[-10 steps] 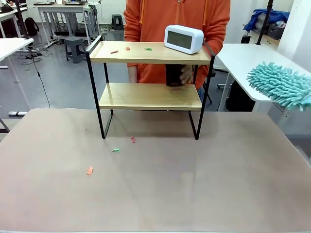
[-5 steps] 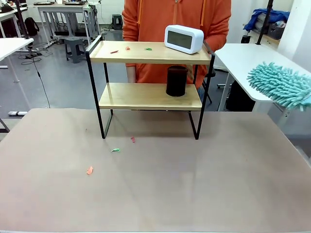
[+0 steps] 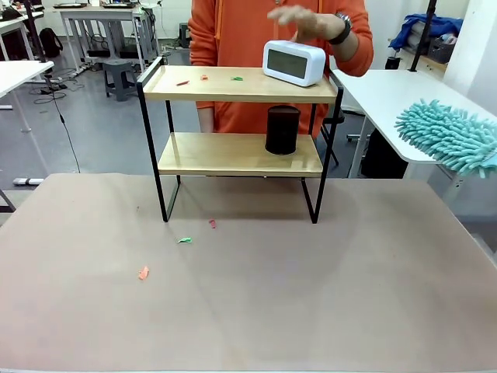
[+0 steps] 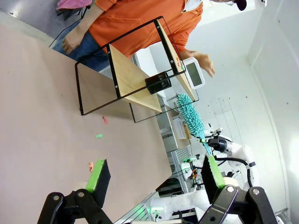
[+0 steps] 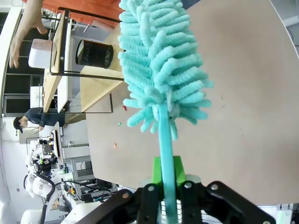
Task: Clean the shelf.
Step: Clean the remaining tier of the Shelf with the Duster once objects are removed.
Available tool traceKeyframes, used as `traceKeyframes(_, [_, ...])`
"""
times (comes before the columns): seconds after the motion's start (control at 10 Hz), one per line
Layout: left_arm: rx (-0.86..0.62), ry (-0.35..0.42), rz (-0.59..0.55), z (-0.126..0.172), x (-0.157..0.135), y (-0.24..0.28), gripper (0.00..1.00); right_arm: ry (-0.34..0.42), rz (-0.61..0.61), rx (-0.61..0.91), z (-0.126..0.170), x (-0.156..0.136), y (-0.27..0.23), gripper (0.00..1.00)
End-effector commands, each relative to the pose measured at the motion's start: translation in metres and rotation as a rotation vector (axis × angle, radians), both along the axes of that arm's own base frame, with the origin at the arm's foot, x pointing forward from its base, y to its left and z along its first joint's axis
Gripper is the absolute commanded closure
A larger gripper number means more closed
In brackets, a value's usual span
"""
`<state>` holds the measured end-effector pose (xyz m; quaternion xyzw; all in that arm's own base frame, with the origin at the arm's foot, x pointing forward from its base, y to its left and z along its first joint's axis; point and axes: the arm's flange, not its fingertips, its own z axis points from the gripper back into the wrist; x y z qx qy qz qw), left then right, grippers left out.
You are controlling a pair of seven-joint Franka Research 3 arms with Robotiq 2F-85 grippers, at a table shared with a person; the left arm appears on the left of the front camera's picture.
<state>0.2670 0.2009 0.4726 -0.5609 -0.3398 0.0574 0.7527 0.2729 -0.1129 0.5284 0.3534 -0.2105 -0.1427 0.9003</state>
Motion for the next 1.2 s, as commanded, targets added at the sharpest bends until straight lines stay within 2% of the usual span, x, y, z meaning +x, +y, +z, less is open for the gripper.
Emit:
traceKeyframes(0.0, [-0.007,-0.034,0.002,0.0,0.0,-0.002,0.0,0.007,-0.021,0.001,-0.001,-0.001,0.001,0.88])
traceKeyframes(0.4, [-0.007,-0.034,0.002,0.0,0.0,-0.002,0.0,0.0,0.0,0.0,0.0,0.0,0.0,0.88])
traceKeyframes(0.5, [-0.007,-0.034,0.002,0.0,0.0,-0.002,0.0,-0.008,-0.04,-0.032,0.012,0.008,0.005,0.88])
traceKeyframes(0.6, [-0.007,-0.034,0.002,0.0,0.0,-0.002,0.0,-0.084,-0.067,-0.08,0.039,0.015,0.015,0.88])
traceKeyframes(0.7, [-0.007,-0.034,0.002,0.0,0.0,-0.002,0.0,-0.217,-0.034,-0.137,0.078,0.024,0.037,0.88])
traceKeyframes(0.8, [-0.007,-0.034,0.002,0.0,0.0,-0.002,0.0,-0.304,0.06,-0.203,0.111,0.035,0.068,0.88])
traceKeyframes(0.9, [-0.007,-0.034,0.002,0.0,0.0,-0.002,0.0,-0.358,0.186,-0.261,0.135,0.047,0.102,0.88])
traceKeyframes(1.0, [-0.007,-0.034,0.002,0.0,0.0,-0.002,0.0,-0.355,0.334,-0.302,0.15,0.062,0.14,0.88])
traceKeyframes(1.1, [-0.007,-0.034,0.002,0.0,0.0,-0.002,0.0,-0.35,0.444,-0.344,0.151,0.069,0.169,0.88])
